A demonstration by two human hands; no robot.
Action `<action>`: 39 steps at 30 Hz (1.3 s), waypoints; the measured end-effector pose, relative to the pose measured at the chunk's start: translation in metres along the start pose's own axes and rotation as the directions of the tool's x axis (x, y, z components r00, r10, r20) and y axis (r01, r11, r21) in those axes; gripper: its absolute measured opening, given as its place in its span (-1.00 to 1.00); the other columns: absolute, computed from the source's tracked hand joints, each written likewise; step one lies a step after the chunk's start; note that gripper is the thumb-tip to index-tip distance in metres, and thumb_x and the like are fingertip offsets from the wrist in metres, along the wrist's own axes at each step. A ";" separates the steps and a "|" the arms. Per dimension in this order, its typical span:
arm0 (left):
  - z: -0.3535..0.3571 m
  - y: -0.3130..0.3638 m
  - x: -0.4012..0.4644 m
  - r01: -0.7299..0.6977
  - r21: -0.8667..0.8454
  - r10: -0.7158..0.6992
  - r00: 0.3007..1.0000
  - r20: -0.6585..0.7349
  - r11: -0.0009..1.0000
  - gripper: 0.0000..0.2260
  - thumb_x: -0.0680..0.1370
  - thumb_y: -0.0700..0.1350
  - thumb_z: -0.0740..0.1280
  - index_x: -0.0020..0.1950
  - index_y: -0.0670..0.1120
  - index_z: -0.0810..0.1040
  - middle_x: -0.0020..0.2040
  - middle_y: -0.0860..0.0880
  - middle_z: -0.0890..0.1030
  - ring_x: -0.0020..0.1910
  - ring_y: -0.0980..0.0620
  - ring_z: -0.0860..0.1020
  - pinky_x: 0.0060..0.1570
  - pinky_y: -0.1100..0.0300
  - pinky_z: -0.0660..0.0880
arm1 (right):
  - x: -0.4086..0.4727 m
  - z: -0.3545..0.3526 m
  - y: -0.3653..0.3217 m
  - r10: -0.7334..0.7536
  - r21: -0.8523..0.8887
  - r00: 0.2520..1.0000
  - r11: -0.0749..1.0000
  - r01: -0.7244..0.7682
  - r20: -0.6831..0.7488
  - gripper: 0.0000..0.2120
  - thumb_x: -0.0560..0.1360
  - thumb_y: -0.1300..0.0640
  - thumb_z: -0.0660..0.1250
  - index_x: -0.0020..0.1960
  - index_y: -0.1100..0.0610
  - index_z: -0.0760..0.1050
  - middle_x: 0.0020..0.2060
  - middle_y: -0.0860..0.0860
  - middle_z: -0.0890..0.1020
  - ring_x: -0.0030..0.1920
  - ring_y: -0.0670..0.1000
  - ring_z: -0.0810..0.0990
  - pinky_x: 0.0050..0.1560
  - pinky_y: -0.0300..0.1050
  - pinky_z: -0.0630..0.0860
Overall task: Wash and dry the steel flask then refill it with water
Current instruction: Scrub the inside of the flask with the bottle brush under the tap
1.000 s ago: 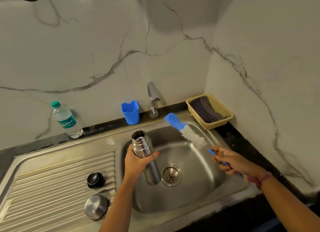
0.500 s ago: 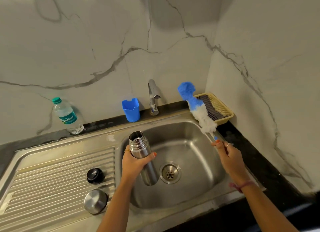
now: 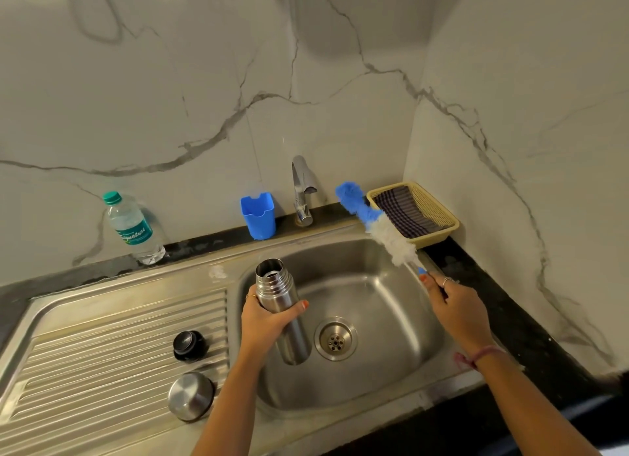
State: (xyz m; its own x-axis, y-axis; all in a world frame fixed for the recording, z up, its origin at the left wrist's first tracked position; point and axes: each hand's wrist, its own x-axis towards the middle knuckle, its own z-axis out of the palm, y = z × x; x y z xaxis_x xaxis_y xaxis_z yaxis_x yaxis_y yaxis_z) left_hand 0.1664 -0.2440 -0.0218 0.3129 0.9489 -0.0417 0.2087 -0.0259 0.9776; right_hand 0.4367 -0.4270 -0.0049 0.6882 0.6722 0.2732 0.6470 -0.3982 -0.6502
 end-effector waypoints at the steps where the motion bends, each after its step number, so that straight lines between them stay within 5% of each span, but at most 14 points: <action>1: 0.000 -0.001 0.001 0.002 -0.002 -0.002 1.000 0.003 1.000 -0.35 0.24 -0.17 0.67 0.23 -0.04 0.47 0.03 0.01 0.65 -0.01 0.05 0.64 -0.07 0.20 0.55 | 0.002 0.001 0.003 0.022 -0.053 0.999 0.998 -0.020 0.040 -0.71 0.57 -0.01 0.25 0.07 0.16 0.63 -0.53 -0.09 0.50 -0.51 -0.06 0.48 -0.55 -0.22 0.36; 3: 0.000 -0.003 0.002 0.008 -0.003 -0.008 1.000 0.008 1.000 -0.35 0.23 -0.16 0.68 0.24 -0.03 0.47 0.04 0.00 0.65 -0.01 0.04 0.64 -0.06 0.19 0.56 | 0.003 0.004 0.010 0.072 -0.130 0.993 0.990 -0.059 0.098 -0.68 0.57 -0.06 0.22 0.01 0.14 0.64 -0.51 -0.06 0.52 -0.48 -0.06 0.51 -0.50 -0.12 0.45; 8: 0.000 -0.009 0.010 0.020 0.012 -0.020 0.999 0.028 1.000 -0.32 0.20 -0.14 0.70 0.23 0.00 0.47 0.05 -0.01 0.66 0.01 0.02 0.65 0.04 0.05 0.60 | 0.001 0.007 0.002 0.143 0.081 0.989 0.986 -0.146 0.047 -0.70 0.57 -0.01 0.24 -0.01 0.19 0.63 -0.51 -0.02 0.50 -0.47 -0.02 0.47 -0.49 -0.18 0.34; 12: 0.003 -0.008 0.019 0.005 0.034 -0.006 0.999 0.040 0.999 -0.30 0.21 -0.18 0.69 0.23 0.02 0.43 0.07 0.01 0.63 0.03 0.03 0.62 0.08 0.04 0.58 | 0.005 0.007 0.006 0.168 0.036 0.978 0.984 -0.174 0.122 -0.73 0.58 -0.01 0.24 0.06 0.12 0.63 -0.49 0.02 0.52 -0.46 0.00 0.47 -0.49 -0.18 0.32; 17: 0.013 -0.008 0.040 -0.002 0.073 -0.004 0.997 0.083 0.997 -0.24 0.20 -0.14 0.69 0.30 0.00 0.41 0.12 0.02 0.60 0.08 0.02 0.60 0.13 -0.01 0.58 | 0.004 0.014 0.008 0.244 0.148 0.955 0.952 -0.270 0.169 -0.73 0.57 -0.05 0.23 -0.11 0.09 0.60 -0.46 0.08 0.55 -0.44 0.01 0.46 -0.43 -0.12 0.38; 24: 0.036 -0.002 0.085 -0.020 0.155 -0.013 0.978 0.208 0.988 -0.09 0.14 -0.05 0.70 0.40 0.01 0.35 0.17 0.06 0.58 0.13 0.06 0.57 0.12 0.08 0.55 | 0.008 0.025 0.004 0.318 0.272 0.932 0.894 -0.356 0.172 -0.68 0.56 -0.01 0.26 -0.11 0.20 0.65 -0.61 -0.07 0.37 -0.58 -0.16 0.31 -0.56 -0.37 0.19; 28: 0.054 0.007 0.111 -0.061 0.147 0.014 0.953 0.304 0.987 0.00 0.11 -0.05 0.71 0.46 0.01 0.30 0.20 0.07 0.58 0.17 0.06 0.57 0.10 0.16 0.53 | 0.013 0.032 0.000 0.355 0.317 0.918 0.863 -0.394 0.175 -0.71 0.57 -0.01 0.26 -0.10 0.16 0.66 -0.65 -0.11 0.39 -0.50 -0.12 0.31 -0.55 -0.34 0.23; 39: 0.094 0.019 0.164 -0.064 0.148 -0.003 0.912 0.411 0.987 0.19 0.17 -0.16 0.70 0.62 0.02 0.04 0.37 0.02 0.48 0.33 -0.01 0.47 0.38 -0.08 0.42 | 0.033 0.053 0.004 0.405 0.385 0.897 0.810 -0.442 0.178 -0.65 0.54 -0.01 0.29 -0.13 0.27 0.65 -0.67 -0.10 0.31 -0.53 -0.11 0.25 -0.47 -0.23 0.19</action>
State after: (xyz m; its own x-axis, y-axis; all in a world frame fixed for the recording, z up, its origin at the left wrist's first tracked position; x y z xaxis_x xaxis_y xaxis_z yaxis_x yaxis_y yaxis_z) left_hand 0.3092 -0.1184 -0.0294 0.6654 0.7359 -0.1254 0.3232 -0.1326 0.9370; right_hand 0.4450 -0.3736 -0.0358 0.8205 0.5530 -0.1446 0.0935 -0.3794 -0.9205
